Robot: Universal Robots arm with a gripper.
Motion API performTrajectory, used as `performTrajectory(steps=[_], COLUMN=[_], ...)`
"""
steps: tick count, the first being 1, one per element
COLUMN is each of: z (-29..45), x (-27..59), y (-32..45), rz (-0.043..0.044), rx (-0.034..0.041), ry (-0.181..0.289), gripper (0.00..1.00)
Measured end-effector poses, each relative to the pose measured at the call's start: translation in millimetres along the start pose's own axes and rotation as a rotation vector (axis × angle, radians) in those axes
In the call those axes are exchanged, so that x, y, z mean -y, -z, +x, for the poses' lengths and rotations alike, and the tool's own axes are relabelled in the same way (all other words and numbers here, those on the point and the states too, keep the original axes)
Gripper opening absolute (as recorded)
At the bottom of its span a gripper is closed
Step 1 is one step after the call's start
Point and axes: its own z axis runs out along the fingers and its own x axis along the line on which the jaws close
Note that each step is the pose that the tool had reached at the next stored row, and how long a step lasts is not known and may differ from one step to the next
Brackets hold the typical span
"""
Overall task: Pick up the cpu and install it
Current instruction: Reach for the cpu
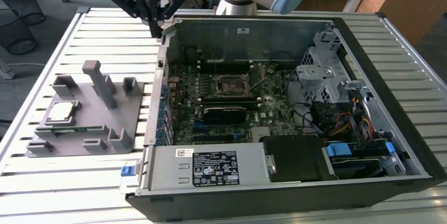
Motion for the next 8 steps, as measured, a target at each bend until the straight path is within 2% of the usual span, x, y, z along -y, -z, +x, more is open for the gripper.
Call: performTrajectory(steps=[8], z=[6.6], x=[-1.0], y=[-1.2], rz=[0.0001], rx=[-0.0007], ry=[0.0], gripper=[0.11])
